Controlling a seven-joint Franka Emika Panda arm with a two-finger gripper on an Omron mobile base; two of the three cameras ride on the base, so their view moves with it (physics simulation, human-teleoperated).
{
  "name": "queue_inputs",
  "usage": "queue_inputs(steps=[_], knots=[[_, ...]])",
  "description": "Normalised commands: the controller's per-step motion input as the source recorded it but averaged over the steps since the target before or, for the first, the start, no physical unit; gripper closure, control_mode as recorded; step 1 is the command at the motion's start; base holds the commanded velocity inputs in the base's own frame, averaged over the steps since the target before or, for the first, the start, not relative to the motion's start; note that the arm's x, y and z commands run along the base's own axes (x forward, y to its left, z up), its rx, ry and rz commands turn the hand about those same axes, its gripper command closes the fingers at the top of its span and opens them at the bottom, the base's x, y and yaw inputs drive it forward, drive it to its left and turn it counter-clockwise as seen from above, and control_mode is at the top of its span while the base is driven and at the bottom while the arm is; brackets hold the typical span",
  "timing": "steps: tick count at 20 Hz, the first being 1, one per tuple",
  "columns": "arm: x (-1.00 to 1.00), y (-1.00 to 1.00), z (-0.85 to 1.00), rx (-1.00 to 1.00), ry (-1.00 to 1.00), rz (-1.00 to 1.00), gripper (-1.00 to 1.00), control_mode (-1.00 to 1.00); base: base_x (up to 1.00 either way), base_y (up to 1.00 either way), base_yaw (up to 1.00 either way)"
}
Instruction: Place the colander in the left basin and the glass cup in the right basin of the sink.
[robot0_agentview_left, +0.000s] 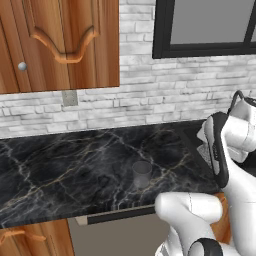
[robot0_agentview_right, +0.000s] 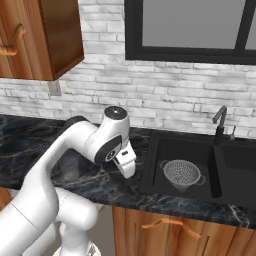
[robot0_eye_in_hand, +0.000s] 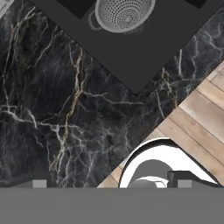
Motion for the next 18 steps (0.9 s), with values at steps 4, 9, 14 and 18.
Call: queue_inputs(steps=[4, 9, 14, 18], knots=[[-0.39, 0.34, 0.59, 0.0, 0.0, 0.14, -1.0, -1.0, 0.0, 0.0, 0.0], [-0.37, 0.25, 0.56, 0.0, -0.01, 0.13, -1.0, -1.0, 0.0, 0.0, 0.0], [-0.37, 0.23, 0.52, 0.0, -0.05, 0.11, -1.0, -1.0, 0.0, 0.0, 0.0], [-0.04, 0.35, 0.2, -0.01, 0.0, 0.1, -1.0, -1.0, 0.0, 0.0, 0.0]])
